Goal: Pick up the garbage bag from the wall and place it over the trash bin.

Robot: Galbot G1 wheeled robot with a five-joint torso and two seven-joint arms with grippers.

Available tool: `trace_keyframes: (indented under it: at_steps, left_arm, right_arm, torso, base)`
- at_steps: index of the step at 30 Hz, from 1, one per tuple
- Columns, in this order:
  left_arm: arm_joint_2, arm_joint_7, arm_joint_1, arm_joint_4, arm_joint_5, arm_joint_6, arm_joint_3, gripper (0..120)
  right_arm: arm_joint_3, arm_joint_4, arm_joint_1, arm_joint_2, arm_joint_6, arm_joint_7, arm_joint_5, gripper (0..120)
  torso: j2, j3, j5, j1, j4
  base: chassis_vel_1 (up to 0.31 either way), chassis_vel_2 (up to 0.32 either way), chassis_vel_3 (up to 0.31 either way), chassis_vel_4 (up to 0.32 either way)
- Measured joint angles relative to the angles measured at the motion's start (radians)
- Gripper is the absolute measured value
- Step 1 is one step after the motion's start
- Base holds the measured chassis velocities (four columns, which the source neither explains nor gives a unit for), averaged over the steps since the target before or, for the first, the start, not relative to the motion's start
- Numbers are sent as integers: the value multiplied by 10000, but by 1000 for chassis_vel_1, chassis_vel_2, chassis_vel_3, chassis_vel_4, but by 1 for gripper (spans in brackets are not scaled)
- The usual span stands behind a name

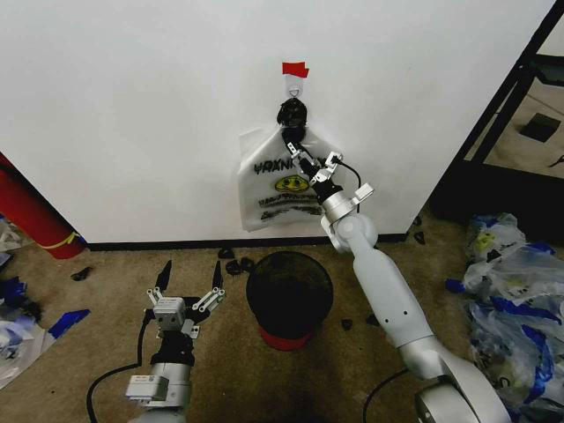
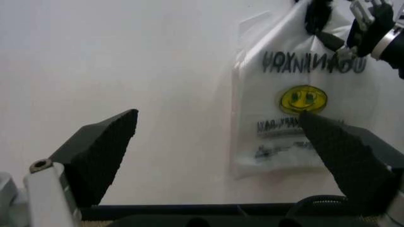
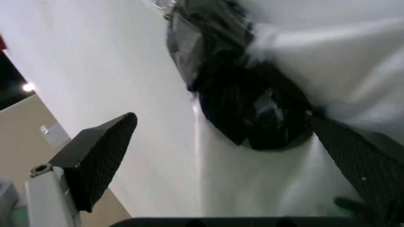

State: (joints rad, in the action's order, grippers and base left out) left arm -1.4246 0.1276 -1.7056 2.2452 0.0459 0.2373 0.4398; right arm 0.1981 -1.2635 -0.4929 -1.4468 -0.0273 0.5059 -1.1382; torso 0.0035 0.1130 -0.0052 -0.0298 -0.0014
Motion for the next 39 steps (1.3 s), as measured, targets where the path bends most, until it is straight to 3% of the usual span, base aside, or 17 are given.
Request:
trace_keyframes:
  at_steps: [4,11,18,26,31,39]
  left_arm:
    - [-11,3,-2,0,3,0,-12,100]
    - [4,10,-7,9,11,-3,-18,100]
    - [23,16,-24,76,39,-4,-9,100]
    - [29,21,-16,92,48,-11,-14,100]
    - [62,35,8,163,207,-62,4,100]
    - [83,56,49,185,301,-91,22,100]
  right_arm:
    - [-29,-166,-32,-14,-11,20,-11,98]
    - [-104,-283,-69,-8,-13,13,-3,78]
    - [-64,-232,-34,26,11,-138,-11,47]
    - [-51,-192,-23,59,24,-189,-26,25]
    - [-45,-83,85,93,32,-262,-109,0]
    - [-47,35,224,142,50,-316,-207,0]
  torso:
    - [0,0,0,0,1]
    - [0,0,0,0,1]
    - [0,0,0,0,0]
    - [0,0,0,0,0]
    - [0,0,0,0,1]
    - [0,0,0,0,1]
  base:
    - [0,0,0,0]
    - [0,0,0,0]
    - [0,0,0,0]
    - [0,0,0,0]
    - [0,0,0,0]
    - [0,0,0,0]
